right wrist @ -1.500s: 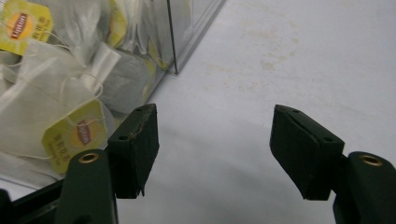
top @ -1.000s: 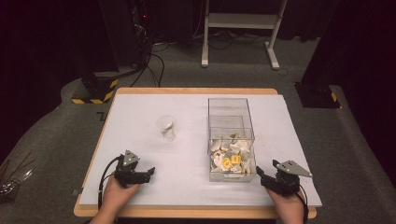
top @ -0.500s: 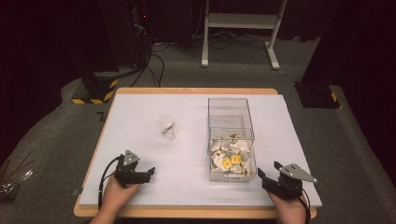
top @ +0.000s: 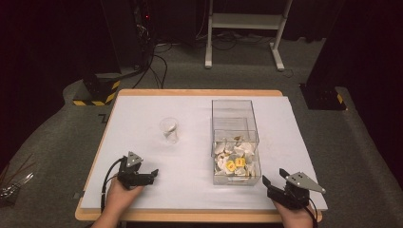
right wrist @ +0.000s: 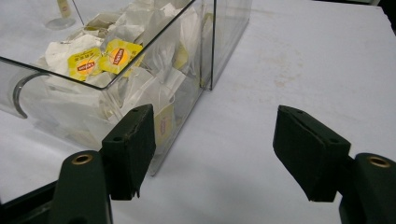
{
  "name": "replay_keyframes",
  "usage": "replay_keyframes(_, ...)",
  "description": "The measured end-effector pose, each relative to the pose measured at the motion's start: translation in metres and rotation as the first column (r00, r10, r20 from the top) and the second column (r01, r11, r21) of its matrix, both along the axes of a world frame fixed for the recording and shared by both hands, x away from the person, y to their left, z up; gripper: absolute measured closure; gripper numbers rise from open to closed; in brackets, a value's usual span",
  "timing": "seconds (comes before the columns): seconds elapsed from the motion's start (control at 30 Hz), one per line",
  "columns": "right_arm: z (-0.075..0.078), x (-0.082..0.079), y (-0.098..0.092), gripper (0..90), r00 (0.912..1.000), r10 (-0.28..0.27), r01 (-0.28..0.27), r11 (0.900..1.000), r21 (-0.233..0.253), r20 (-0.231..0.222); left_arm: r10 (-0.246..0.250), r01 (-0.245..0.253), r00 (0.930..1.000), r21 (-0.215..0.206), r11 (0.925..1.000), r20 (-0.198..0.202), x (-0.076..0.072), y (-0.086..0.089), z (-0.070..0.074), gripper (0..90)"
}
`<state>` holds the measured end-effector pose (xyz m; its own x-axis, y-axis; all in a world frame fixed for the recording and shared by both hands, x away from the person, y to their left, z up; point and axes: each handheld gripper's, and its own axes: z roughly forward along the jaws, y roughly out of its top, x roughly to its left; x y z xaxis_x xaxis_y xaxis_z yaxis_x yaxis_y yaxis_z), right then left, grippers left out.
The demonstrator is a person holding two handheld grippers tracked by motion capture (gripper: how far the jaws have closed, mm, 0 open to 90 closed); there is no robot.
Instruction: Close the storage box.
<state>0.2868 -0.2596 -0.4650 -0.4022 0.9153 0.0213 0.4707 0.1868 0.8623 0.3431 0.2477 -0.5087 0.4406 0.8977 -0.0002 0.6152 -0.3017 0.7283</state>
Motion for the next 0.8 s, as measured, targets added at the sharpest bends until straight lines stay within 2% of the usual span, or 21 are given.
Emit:
replay_keyframes(0.43,-0.001,-0.010,0.009,26.9,0.9994,0.036,-0.036,0.999,0.005,0.000,0.008,-0.007,0.9999,0.005,1.0000,-0.012,0.006,-0.002,0.001,10.3)
replay_keyframes(0.8,-0.002,-0.006,0.016,20.1,0.9987,0.050,-0.050,0.998,0.032,0.004,0.007,-0.007,1.0000,0.009,0.9999,-0.006,0.005,-0.002,0.000,10.5)
